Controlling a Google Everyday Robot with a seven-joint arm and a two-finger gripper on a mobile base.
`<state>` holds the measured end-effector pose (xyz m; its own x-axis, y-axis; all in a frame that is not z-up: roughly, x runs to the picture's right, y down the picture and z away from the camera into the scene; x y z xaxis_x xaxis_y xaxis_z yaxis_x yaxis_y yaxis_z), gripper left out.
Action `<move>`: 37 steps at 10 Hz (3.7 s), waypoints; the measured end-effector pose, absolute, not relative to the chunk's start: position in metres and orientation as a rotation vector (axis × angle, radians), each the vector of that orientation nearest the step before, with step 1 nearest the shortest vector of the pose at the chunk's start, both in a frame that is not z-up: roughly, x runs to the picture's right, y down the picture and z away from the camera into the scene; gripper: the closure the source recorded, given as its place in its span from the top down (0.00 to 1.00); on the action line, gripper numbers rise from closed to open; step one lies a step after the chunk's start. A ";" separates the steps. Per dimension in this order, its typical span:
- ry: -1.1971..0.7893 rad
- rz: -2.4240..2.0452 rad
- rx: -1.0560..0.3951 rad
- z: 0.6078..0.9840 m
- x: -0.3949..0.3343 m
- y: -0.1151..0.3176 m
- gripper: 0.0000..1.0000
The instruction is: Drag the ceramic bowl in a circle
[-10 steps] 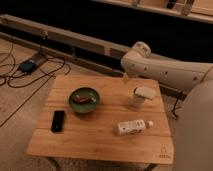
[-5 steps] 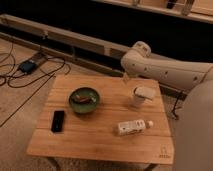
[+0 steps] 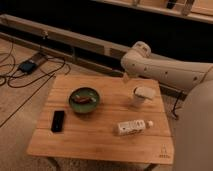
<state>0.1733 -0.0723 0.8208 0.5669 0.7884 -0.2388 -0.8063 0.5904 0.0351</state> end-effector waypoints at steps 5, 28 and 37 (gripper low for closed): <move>0.240 0.938 -0.081 0.821 0.173 -0.072 0.80; 0.255 0.802 -0.498 0.891 -0.004 0.024 0.80; 0.243 0.763 -0.549 0.938 -0.022 0.061 0.62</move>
